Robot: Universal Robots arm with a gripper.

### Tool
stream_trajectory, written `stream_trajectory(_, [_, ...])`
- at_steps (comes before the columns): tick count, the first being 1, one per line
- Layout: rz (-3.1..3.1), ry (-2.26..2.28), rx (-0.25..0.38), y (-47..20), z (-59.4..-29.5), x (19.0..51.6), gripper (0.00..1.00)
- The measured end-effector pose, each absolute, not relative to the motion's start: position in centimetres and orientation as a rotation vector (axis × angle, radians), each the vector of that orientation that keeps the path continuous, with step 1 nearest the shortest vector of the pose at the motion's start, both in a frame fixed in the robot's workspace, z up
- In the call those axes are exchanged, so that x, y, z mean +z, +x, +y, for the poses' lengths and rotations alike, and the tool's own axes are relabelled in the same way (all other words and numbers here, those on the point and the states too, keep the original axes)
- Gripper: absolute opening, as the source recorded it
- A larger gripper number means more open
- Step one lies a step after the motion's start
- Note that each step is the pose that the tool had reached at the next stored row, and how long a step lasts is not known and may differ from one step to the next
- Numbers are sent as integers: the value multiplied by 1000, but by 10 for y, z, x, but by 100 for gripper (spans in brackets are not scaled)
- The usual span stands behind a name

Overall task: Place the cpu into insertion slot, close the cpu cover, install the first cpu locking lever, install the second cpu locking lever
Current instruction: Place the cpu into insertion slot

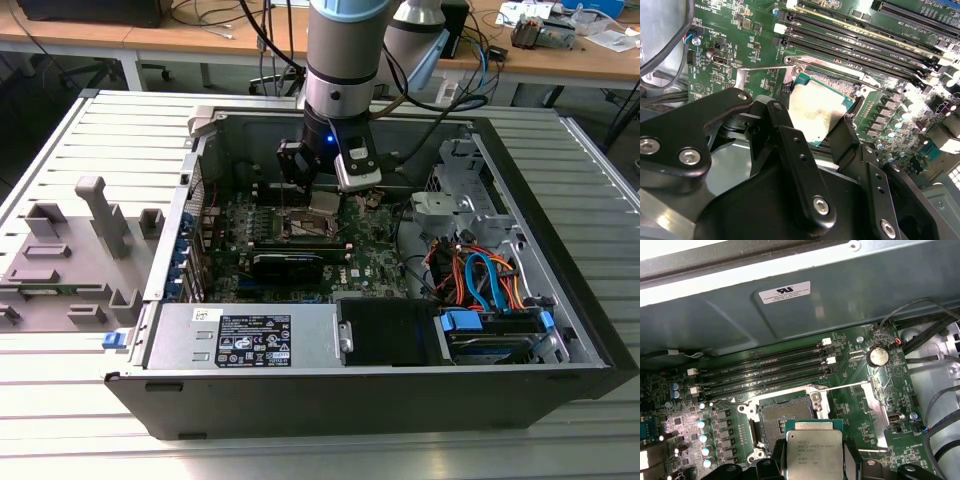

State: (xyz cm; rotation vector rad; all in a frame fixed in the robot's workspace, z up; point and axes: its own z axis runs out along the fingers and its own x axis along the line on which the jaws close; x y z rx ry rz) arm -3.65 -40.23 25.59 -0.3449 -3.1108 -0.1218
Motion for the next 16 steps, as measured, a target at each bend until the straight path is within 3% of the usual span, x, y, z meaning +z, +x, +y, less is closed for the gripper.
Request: stream_trajectory(16, [-3109, -370, -122, -37, -402, 256, 55])
